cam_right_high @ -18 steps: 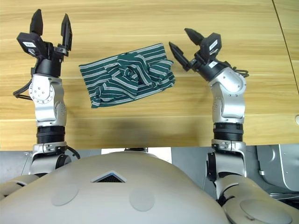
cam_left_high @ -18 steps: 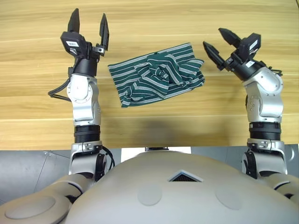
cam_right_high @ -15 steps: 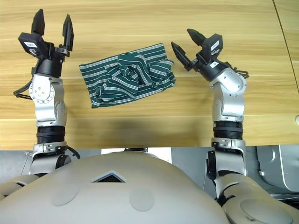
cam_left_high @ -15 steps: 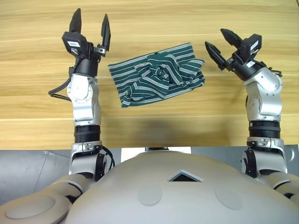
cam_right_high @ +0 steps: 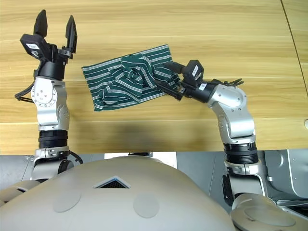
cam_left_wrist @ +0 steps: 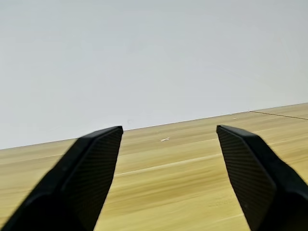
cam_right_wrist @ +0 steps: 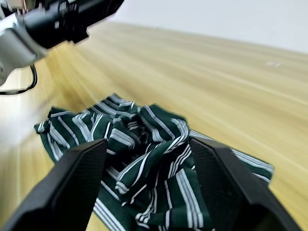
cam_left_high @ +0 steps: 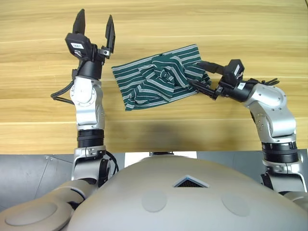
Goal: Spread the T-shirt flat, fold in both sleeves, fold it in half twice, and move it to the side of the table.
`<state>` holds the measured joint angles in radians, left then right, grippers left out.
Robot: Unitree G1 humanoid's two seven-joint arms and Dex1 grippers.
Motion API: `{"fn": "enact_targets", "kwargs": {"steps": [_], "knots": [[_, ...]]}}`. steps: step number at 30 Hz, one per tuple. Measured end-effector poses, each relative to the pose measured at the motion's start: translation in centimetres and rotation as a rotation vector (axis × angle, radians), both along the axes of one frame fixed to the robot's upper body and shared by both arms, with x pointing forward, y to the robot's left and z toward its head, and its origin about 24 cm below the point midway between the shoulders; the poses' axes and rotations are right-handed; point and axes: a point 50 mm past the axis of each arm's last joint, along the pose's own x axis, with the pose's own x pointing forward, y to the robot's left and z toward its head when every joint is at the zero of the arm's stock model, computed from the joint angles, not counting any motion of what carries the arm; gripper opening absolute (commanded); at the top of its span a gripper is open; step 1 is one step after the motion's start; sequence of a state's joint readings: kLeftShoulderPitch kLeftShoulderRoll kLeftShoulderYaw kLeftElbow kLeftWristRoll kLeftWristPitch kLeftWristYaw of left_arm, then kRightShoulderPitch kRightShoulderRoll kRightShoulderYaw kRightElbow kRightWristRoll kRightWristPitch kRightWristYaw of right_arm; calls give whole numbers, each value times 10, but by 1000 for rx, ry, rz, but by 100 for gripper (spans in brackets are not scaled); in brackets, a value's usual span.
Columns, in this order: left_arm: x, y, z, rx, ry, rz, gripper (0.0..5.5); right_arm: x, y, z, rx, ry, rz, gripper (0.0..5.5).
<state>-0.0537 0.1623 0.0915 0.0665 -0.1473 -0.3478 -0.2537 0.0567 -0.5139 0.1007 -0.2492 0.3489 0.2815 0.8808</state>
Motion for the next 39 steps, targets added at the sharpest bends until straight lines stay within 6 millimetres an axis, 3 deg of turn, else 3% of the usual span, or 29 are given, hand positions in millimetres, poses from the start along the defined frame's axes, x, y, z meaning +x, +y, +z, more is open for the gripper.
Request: {"fn": "enact_targets", "kwargs": {"steps": [11,23,26,28,30,32,35,39], "knots": [[0,-3,4,0,-9,-9,351,-2,5,-24,-110,134,-32,318],[-3,-5,10,-2,-27,-17,351,2,16,-30,-98,160,-46,99],[-8,-12,0,-77,71,-39,351,10,20,-28,-94,141,-64,49],[-19,-23,-11,-148,203,-49,351,16,20,-28,-106,131,-79,14],[-44,-44,-21,-176,351,-94,351,19,23,-25,-86,119,-77,1],[-69,-70,-14,-136,398,-181,351,21,24,-19,-52,92,-69,1],[-98,-104,-10,-113,487,-282,402,26,14,-10,-53,50,-103,0],[-104,-111,-9,-81,543,-299,448,29,9,-7,-64,27,-119,0]]}}
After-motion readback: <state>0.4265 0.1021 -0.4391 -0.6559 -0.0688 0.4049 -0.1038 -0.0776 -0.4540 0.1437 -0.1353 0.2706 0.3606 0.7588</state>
